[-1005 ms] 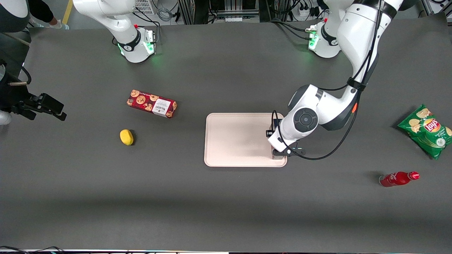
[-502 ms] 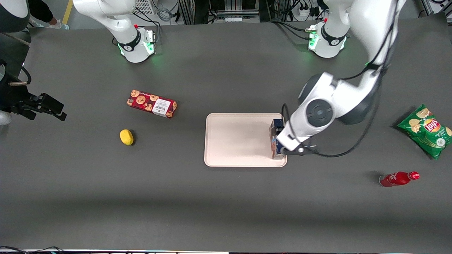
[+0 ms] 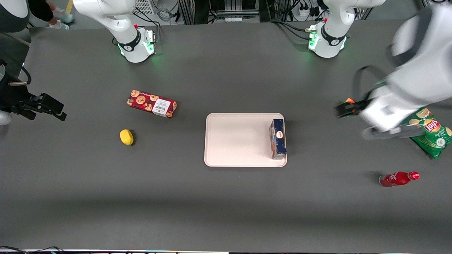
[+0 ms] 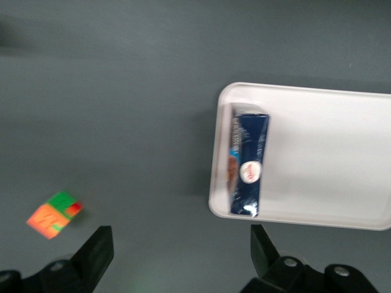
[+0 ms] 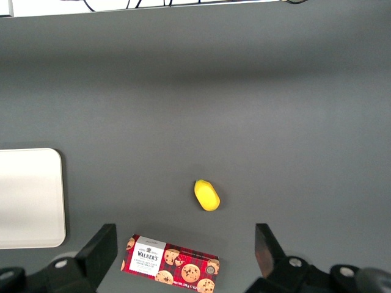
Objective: Place cookie box on tray
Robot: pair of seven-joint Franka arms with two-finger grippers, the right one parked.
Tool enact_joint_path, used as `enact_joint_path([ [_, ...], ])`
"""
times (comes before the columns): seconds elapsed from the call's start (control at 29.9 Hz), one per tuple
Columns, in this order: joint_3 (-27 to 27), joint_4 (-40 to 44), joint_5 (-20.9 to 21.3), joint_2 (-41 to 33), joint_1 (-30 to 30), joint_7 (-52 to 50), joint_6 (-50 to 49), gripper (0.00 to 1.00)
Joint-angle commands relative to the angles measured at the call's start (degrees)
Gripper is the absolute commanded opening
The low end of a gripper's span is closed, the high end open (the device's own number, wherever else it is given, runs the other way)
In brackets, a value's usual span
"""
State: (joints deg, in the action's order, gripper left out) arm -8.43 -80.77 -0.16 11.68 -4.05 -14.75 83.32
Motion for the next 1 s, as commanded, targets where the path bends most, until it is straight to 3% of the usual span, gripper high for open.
enact_joint_path([
  [0.0,7.4,-1.8,-0.9,-8.0,-0.2,12.6,-6.2,1.00],
  [0.2,14.2,-9.7,-0.5,-16.2,-0.1,20.0,-5.0,1.00],
  [0.33,14.1,-21.3,3.7,-24.6,-0.1,20.2,0.4,1.00],
  [0.47,14.2,-30.4,4.4,-31.1,0.3,20.1,6.3,1.00],
  [0.97,14.0,-31.5,4.5,-31.1,0.0,19.7,10.9,1.00],
])
